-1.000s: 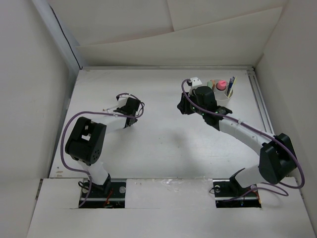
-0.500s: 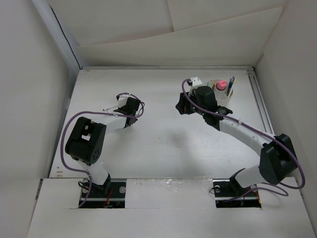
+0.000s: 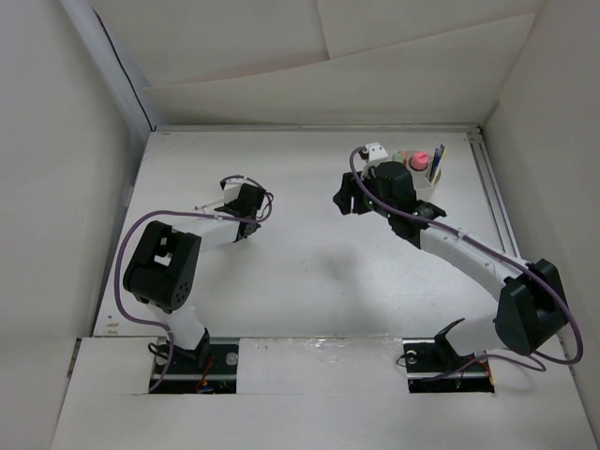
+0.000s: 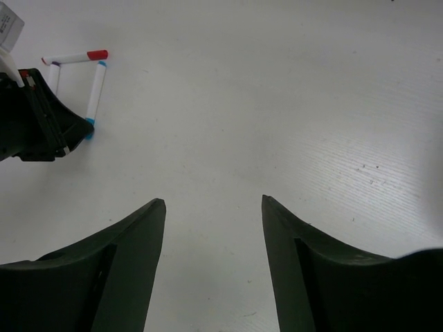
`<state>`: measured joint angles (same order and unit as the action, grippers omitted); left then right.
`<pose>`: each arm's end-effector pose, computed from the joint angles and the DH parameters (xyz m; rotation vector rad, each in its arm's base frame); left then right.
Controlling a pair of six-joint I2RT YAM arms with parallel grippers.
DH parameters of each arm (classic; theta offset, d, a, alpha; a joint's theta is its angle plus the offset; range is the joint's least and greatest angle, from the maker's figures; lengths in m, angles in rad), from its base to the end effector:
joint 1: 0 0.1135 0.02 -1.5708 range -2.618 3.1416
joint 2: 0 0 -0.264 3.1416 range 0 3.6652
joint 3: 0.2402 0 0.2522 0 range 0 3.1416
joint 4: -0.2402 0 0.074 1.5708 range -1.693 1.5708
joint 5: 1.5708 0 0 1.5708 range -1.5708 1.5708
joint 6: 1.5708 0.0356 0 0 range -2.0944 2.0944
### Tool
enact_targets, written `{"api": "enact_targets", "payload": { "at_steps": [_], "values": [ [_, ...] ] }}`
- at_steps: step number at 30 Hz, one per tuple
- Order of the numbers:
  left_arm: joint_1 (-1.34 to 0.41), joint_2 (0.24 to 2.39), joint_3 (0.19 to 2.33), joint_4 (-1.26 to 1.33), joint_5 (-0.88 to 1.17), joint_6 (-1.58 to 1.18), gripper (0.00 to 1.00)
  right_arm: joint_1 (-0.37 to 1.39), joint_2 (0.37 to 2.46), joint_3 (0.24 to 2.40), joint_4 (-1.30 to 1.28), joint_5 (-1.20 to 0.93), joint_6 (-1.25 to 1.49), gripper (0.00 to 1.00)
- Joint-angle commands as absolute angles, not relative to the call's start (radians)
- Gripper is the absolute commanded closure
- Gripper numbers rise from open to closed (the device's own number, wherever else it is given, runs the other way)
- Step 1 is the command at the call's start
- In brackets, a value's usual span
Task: Sort the stationery into containers
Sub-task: Grab a piece of stationery with the left arm, then pass the stationery from the left arm to the right
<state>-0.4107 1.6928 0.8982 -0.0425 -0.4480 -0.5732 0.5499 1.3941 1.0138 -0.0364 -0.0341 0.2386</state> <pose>0.3157 -0.1206 0.1640 -0.3866 2.2720 0.0443 0.2752 0.1701 0.2938 -0.3366 2.0001 0.5391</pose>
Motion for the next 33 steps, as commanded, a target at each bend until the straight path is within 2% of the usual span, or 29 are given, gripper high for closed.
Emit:
{"api": "enact_targets", "payload": {
  "at_steps": [1, 2, 5, 15, 20, 33],
  "values": [
    [-0.411, 1.643, 0.884, -0.052, -0.431, -0.58, 1.0, 0.531, 1.373, 1.009, 0.017, -0.038, 0.23, 0.35],
    [-0.411, 1.631, 0.884, -0.052, -0.431, -0.589, 1.0, 0.531, 1.382, 1.009, 0.017, -0.052, 0.23, 0.29],
    [-0.459, 1.579, 0.874, -0.061, -0.422, -0.598, 1.0, 0.522, 1.425, 1.019, 0.017, -0.112, 0.23, 0.2],
    [-0.459, 1.316, 0.739, 0.078, -0.112, -0.588, 1.0, 0.468, 1.503, 1.051, 0.049, -0.345, 0.279, 0.19],
    [-0.459, 1.215, 0.674, 0.23, 0.064, -0.563, 1.0, 0.468, 1.513, 1.062, 0.101, -0.445, 0.33, 0.18],
    [-0.459, 1.186, 0.569, 0.594, 0.354, -0.595, 1.0, 0.468, 1.514, 1.104, 0.207, -0.575, 0.408, 0.14]
  ]
}}
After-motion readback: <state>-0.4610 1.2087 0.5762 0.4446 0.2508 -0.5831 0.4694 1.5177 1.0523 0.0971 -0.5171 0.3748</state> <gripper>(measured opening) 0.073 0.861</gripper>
